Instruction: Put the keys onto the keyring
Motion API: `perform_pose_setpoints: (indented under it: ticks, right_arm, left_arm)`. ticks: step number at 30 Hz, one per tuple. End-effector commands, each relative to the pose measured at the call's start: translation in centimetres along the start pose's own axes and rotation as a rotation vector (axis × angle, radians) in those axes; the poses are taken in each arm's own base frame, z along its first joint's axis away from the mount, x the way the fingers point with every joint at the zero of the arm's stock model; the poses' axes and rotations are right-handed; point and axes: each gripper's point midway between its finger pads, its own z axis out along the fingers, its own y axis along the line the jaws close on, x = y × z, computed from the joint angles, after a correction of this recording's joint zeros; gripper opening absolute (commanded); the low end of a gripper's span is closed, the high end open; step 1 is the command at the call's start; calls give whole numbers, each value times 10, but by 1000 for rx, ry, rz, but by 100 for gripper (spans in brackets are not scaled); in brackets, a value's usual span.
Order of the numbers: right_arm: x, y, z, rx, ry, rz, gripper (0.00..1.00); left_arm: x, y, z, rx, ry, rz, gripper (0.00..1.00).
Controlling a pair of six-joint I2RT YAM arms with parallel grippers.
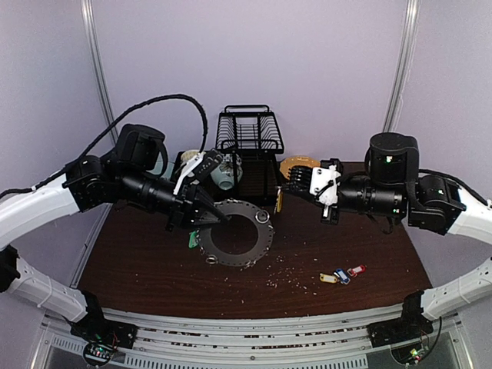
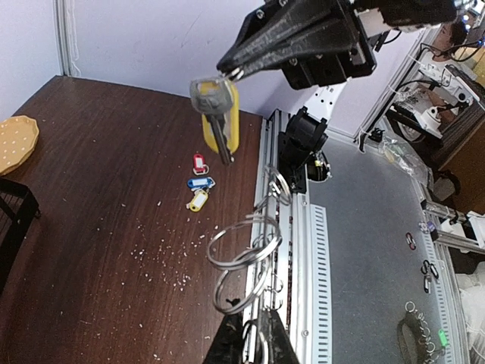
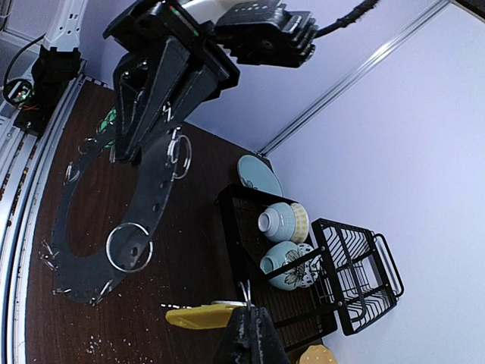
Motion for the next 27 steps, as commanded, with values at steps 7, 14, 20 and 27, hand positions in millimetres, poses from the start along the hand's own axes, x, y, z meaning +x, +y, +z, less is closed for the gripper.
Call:
perform_pose_setpoints:
  ticks: [7,14,20,27]
  right_arm:
    - [-12,25,1,-77,-53,-167,0]
    - [-31,34,0,-118,-152,-120,0]
    - [-26,44,8,-84,-114,-168,0]
    - [-24,39,14,-46,-81,-178,0]
  left_arm:
    - [-23,-13,-2,42,-21,64,0]
    - [-23,-6,-3,-14,-11,87,0]
    - [-20,-6,1,-16,1,107,0]
    - [-19,-10,-1,-3,-3,120,0]
